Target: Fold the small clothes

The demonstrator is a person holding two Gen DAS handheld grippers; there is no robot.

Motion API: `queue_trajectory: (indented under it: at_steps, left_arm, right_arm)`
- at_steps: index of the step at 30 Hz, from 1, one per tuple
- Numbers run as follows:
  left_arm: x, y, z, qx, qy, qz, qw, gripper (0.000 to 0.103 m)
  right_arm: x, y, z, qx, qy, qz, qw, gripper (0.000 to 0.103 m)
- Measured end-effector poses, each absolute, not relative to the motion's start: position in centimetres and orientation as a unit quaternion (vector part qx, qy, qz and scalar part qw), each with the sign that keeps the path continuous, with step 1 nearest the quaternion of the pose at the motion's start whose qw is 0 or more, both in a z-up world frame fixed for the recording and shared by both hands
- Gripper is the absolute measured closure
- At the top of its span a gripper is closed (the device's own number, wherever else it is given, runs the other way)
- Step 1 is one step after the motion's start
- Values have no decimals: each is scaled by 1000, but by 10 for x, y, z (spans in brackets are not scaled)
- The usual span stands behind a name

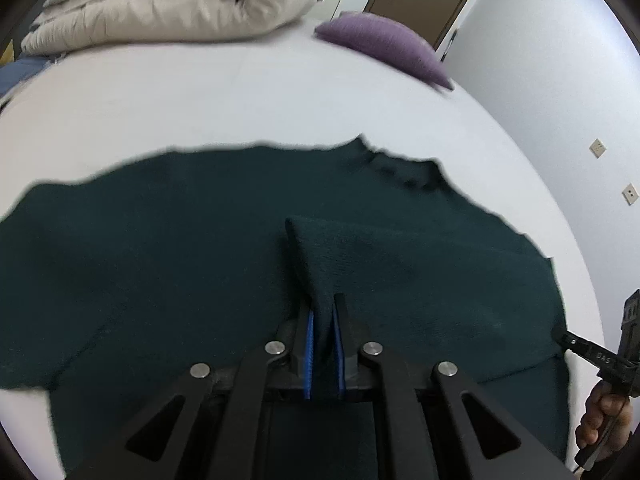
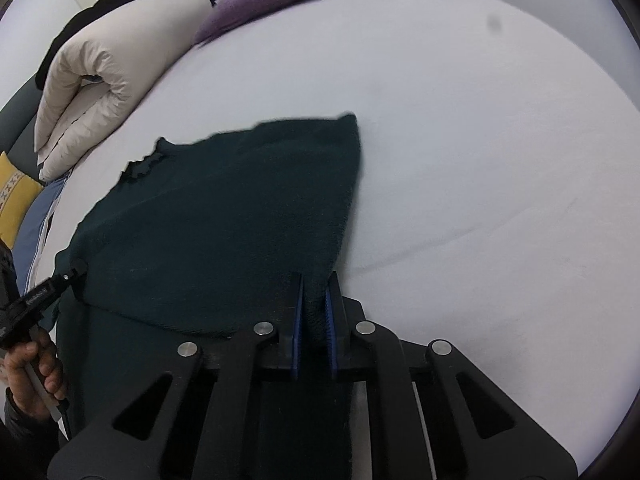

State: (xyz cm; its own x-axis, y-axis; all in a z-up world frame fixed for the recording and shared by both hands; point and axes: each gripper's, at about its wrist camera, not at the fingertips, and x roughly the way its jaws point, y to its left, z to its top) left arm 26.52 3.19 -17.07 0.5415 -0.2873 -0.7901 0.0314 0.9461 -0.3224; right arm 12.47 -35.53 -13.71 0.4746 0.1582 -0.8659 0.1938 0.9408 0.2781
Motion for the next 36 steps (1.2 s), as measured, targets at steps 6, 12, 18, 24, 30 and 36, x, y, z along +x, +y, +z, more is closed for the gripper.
queue_trajectory:
  at_steps: [6, 12, 18, 24, 30, 36]
  left_arm:
    - [258, 45, -166, -164, 447, -93, 874, 77]
    - [245, 59, -158, -131, 416, -17, 900, 40]
    - [240, 67, -155, -112, 437, -27, 892, 40]
    - [181, 142, -118, -184, 384, -13, 905, 34]
    - [104, 278, -137, -333, 351, 73, 872, 28]
    - [45, 384, -170, -481, 307, 146, 808, 27]
  right_arm:
    - [115, -363, -124, 189, 498, -26, 846, 87]
    - [104, -337, -93, 151, 450, -7, 880, 86]
    - [114, -317, -119, 107, 500, -16, 859, 88]
    - [85, -291, -67, 137, 441, 6, 887, 83]
    - [66, -212, -46, 181, 432, 138, 873, 65]
    - [54, -138, -59, 225, 455, 219, 833, 43]
